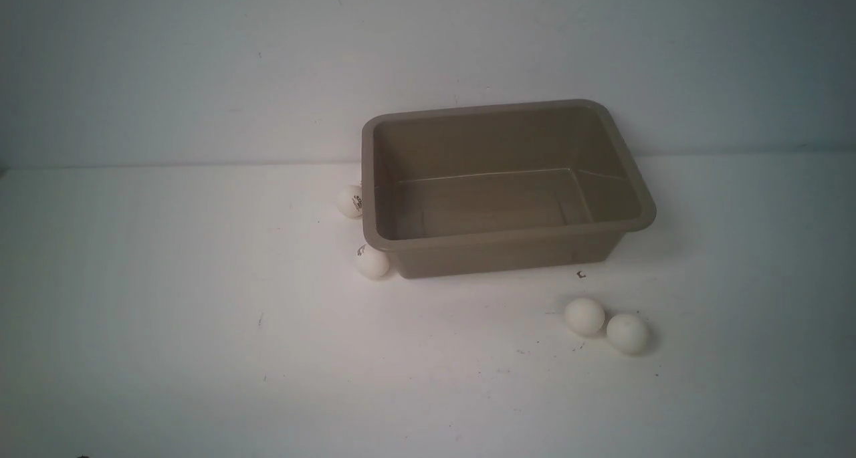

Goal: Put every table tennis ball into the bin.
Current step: Use the right arm to clamp the table tennis ball closest to it

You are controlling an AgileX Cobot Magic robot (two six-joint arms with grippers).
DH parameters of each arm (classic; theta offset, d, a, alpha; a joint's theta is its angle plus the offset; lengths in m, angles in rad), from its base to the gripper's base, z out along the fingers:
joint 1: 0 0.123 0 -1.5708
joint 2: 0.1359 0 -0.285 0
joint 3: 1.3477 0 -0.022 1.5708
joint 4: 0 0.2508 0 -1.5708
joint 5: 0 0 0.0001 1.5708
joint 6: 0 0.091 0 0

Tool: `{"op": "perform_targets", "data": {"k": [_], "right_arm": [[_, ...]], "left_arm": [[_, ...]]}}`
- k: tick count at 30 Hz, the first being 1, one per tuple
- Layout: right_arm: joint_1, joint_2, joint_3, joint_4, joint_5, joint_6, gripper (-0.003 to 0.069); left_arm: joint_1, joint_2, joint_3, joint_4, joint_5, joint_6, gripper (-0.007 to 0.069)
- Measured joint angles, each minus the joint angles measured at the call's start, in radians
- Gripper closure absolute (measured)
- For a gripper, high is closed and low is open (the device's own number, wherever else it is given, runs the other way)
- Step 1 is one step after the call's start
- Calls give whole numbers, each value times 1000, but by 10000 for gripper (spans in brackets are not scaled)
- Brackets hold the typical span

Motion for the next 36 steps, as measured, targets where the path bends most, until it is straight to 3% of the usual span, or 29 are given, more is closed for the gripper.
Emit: {"op": "perform_targets", "data": {"k": [18,31,36], "right_arm": [[0,0,0,0,0,0,71],[0,0,0,10,23,0,71],[0,0,0,23,23,0,71]], "left_arm": [[0,0,0,0,-8,0,104],[0,0,3,-144,-37,-6,104],[0,0,3,-305,-81,-76,104]]}}
